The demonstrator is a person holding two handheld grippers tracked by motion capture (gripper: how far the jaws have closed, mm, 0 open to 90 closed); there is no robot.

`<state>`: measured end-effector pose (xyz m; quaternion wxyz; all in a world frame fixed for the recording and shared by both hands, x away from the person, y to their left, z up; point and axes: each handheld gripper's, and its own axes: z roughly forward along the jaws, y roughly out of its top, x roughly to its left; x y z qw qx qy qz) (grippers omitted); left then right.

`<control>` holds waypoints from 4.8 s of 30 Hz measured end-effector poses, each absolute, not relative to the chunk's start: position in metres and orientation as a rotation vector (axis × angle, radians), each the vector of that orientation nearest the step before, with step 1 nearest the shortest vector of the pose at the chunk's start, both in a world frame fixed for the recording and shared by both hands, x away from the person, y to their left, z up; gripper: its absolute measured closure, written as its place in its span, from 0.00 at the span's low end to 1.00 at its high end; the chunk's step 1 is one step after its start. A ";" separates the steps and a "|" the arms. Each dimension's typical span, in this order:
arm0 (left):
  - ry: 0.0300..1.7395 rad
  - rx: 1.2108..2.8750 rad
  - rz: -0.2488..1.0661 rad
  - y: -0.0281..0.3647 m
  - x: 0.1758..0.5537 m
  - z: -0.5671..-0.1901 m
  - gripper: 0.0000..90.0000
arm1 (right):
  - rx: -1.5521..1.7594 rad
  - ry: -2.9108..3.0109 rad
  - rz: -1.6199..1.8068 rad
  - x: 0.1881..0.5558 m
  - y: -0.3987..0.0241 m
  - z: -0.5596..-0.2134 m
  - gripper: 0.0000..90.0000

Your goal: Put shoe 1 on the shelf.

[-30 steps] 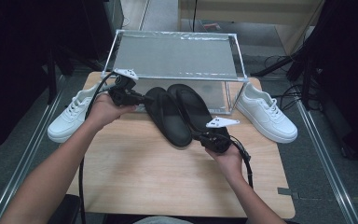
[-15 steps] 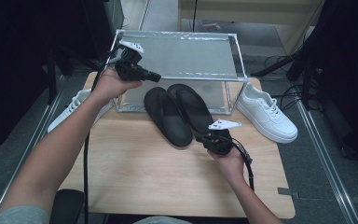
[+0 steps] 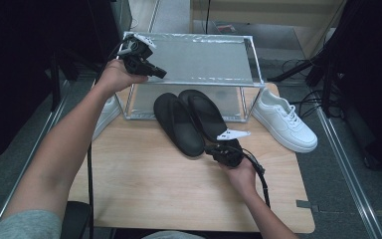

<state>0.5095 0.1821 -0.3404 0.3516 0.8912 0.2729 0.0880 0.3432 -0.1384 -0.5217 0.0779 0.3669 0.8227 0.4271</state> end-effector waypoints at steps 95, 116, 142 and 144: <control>0.738 2.287 0.246 0.177 0.507 -0.345 1.00 | 1.198 2.318 1.386 0.418 0.000 -0.525 1.00; 0.745 2.260 0.240 0.180 0.506 -0.347 1.00 | 1.187 2.362 1.370 0.445 0.015 -0.525 1.00; 0.780 2.225 0.196 0.183 0.509 -0.350 1.00 | 1.104 2.374 1.337 0.376 -0.094 -0.502 1.00; 0.780 2.224 0.197 0.183 0.509 -0.350 1.00 | 1.115 2.367 1.337 0.373 -0.104 -0.500 1.00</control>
